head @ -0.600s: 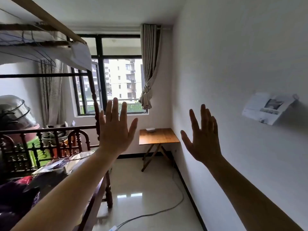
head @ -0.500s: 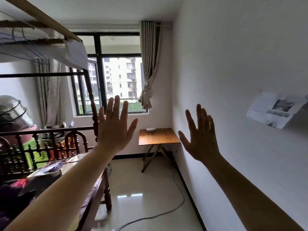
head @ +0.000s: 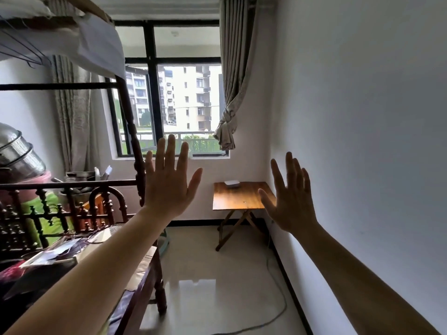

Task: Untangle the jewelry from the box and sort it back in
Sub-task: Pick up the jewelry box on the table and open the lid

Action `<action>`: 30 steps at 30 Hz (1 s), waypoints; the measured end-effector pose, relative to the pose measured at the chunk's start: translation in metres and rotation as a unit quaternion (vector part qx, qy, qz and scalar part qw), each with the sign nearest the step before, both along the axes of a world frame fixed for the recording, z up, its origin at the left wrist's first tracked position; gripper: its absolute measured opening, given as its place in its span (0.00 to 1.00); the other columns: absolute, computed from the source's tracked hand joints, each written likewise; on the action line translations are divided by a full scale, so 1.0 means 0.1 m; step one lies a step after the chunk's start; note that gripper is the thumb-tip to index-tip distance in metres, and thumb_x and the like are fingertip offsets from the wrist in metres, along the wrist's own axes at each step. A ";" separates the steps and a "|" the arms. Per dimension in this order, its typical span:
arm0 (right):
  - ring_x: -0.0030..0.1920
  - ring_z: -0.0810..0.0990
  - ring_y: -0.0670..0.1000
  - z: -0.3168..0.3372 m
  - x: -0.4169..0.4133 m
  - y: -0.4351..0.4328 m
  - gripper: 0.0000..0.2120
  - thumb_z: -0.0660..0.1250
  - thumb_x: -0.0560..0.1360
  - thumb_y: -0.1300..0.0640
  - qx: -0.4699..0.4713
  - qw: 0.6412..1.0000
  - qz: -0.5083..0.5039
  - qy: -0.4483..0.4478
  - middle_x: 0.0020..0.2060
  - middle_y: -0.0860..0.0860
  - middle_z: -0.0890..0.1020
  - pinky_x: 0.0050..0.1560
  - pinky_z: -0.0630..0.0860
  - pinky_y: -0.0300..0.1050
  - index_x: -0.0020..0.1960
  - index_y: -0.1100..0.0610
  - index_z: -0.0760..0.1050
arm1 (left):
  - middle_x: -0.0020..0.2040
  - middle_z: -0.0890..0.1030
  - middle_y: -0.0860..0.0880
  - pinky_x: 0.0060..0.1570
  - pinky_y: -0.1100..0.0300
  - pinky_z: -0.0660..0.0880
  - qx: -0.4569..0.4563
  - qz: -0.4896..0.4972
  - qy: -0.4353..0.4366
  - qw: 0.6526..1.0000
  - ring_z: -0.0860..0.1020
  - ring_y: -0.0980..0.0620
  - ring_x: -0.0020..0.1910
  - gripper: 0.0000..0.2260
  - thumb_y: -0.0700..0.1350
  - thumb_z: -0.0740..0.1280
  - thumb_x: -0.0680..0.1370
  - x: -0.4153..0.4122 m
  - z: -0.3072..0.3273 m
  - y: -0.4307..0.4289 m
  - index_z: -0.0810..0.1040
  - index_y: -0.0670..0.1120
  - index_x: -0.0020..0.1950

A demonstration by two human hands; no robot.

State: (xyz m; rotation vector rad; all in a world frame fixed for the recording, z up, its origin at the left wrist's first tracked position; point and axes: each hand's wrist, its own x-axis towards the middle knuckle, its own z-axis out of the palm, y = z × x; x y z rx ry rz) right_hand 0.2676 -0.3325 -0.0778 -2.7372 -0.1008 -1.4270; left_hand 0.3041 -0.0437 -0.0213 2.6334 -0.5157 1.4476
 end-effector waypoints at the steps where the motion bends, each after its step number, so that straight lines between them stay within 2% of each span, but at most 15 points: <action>1: 0.81 0.47 0.61 -0.02 0.22 0.02 0.37 0.54 0.80 0.36 -0.002 1.000 0.000 0.007 0.81 0.57 0.42 0.77 0.52 0.66 0.82 0.51 0.47 | 0.80 0.51 0.38 0.74 0.37 0.51 -0.003 -0.002 0.009 1.000 0.49 0.39 0.79 0.33 0.63 0.45 0.81 0.21 -0.03 0.02 0.56 0.43 0.80; 4: 0.81 0.46 0.60 0.00 0.85 0.08 0.38 0.56 0.80 0.36 -0.007 1.000 -0.002 0.023 0.81 0.58 0.42 0.77 0.51 0.64 0.82 0.51 0.48 | 0.80 0.49 0.39 0.74 0.38 0.50 0.006 0.005 0.026 1.000 0.48 0.40 0.79 0.34 0.63 0.43 0.81 0.88 -0.05 0.07 0.55 0.43 0.80; 11: 0.81 0.45 0.59 -0.05 2.11 0.03 0.37 0.52 0.80 0.34 0.011 0.999 -0.006 0.031 0.81 0.56 0.39 0.78 0.48 0.61 0.82 0.49 0.45 | 0.81 0.48 0.40 0.75 0.40 0.49 -0.013 -0.014 0.063 0.998 0.47 0.41 0.79 0.33 0.63 0.43 0.81 2.30 -0.11 -0.23 0.53 0.45 0.80; 18: 0.81 0.47 0.60 -0.25 3.55 -0.45 0.37 0.53 0.80 0.35 0.009 0.999 -0.021 0.030 0.81 0.57 0.42 0.77 0.48 0.60 0.82 0.51 0.47 | 0.81 0.45 0.41 0.76 0.42 0.47 -0.009 -0.010 0.085 0.996 0.44 0.42 0.79 0.34 0.63 0.42 0.80 3.74 -0.32 -0.67 0.50 0.46 0.81; 22: 0.80 0.48 0.61 -0.37 4.38 -0.80 0.38 0.53 0.79 0.35 0.049 0.998 -0.024 0.040 0.81 0.57 0.42 0.77 0.48 0.61 0.82 0.51 0.47 | 0.81 0.44 0.42 0.75 0.40 0.47 -0.010 -0.005 0.122 0.992 0.42 0.43 0.79 0.32 0.63 0.43 0.81 4.56 -0.35 -0.94 0.50 0.46 0.81; 30: 0.81 0.45 0.60 -0.33 6.22 -0.94 0.38 0.52 0.80 0.34 0.063 0.995 -0.005 0.075 0.81 0.56 0.40 0.77 0.44 0.59 0.82 0.49 0.42 | 0.81 0.47 0.41 0.75 0.40 0.47 -0.005 0.014 0.090 0.996 0.46 0.41 0.79 0.33 0.63 0.44 0.81 6.07 -0.26 -0.98 0.53 0.45 0.80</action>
